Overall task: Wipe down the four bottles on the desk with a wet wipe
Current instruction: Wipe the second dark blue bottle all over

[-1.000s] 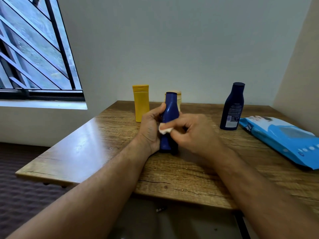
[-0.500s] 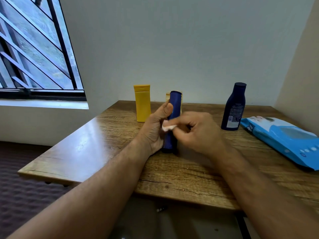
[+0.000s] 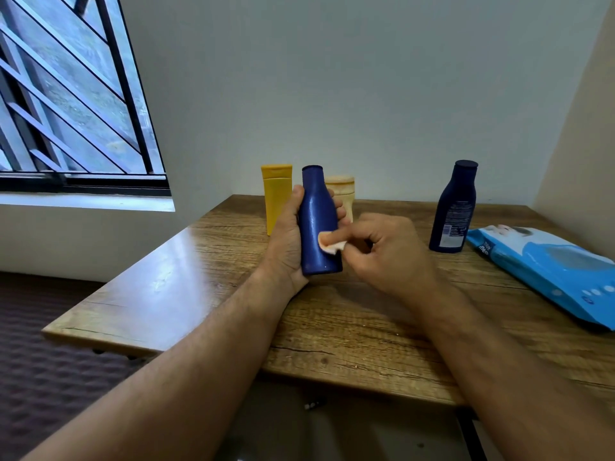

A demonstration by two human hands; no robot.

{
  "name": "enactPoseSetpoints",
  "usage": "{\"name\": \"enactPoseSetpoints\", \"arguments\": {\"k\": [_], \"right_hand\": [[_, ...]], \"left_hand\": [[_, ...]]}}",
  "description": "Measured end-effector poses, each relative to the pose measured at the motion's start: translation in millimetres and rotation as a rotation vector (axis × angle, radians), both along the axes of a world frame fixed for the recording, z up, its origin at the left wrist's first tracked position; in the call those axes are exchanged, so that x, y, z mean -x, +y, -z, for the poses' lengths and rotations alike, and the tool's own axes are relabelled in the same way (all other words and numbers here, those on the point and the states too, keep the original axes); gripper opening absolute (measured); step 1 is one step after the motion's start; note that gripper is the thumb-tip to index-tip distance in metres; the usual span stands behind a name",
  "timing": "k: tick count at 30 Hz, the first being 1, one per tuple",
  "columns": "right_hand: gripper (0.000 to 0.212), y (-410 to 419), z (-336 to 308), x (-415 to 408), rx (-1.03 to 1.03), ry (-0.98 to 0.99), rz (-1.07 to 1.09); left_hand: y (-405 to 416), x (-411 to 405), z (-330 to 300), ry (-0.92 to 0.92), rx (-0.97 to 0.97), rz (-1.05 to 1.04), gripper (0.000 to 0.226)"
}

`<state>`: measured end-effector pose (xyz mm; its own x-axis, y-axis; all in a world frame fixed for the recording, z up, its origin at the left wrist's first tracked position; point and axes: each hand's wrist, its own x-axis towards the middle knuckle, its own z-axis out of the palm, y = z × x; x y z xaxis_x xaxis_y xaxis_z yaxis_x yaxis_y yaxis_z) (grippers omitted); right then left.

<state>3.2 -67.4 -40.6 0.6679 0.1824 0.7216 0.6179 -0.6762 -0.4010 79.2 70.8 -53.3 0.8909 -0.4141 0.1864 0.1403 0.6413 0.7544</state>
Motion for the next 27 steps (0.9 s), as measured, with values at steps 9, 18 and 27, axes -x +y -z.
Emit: {"name": "enactPoseSetpoints", "arguments": {"k": [9,18,27], "right_hand": [[0.015,4.2,2.3,7.0,0.019,0.250,-0.202],[0.018,7.3,4.0,-0.9,-0.144,0.058,-0.182],[0.017,2.4,0.2,5.1,-0.062,0.154,-0.180]], "left_hand": [[1.5,-0.7,0.2,0.016,0.007,-0.098,0.053],[-1.9,3.7,0.5,0.022,-0.034,-0.123,0.050],[-2.4,2.6,1.1,-0.032,-0.121,-0.220,0.051]]}}
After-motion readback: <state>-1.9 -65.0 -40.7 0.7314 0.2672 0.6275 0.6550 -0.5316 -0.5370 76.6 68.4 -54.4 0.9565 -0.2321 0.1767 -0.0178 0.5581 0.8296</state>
